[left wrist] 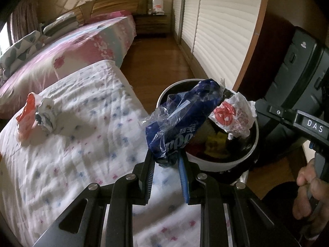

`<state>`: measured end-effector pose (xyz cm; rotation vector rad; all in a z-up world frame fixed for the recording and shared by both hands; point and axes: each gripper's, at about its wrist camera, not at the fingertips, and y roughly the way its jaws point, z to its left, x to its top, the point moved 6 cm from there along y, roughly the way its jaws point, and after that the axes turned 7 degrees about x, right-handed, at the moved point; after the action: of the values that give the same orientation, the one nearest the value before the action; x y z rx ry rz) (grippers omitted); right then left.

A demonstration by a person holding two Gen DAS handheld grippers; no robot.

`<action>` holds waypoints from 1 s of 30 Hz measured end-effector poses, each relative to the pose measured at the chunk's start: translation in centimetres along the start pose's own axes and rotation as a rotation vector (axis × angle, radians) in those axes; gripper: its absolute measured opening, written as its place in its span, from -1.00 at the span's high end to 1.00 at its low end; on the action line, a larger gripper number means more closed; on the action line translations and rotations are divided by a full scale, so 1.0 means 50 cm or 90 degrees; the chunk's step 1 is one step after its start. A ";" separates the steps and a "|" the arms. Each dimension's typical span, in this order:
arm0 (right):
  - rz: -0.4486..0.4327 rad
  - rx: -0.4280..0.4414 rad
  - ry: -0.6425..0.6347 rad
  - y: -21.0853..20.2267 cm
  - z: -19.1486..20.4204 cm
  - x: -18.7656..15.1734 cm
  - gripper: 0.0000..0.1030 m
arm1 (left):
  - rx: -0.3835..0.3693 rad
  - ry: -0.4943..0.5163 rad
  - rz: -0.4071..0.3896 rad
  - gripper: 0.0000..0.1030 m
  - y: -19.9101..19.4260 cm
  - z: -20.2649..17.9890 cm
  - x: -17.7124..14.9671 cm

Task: Collect trash
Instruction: 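Carry the blue bag and red-and-white bag over the trash bin with both tools, then open both tools over the bin to drop the bags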

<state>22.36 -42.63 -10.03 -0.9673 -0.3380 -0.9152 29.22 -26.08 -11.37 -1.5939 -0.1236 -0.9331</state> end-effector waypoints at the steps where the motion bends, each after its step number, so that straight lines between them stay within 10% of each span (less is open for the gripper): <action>1: -0.001 -0.001 -0.001 0.000 -0.001 0.002 1.00 | 0.000 0.003 0.001 0.59 0.003 -0.003 0.002; 30: -0.008 -0.016 0.017 0.012 -0.029 0.035 1.00 | -0.003 0.028 0.018 0.57 0.044 -0.052 0.028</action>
<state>23.67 -44.58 -10.08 -0.9765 -0.3107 -0.9451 30.11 -29.53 -12.37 -1.5748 -0.0690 -0.9468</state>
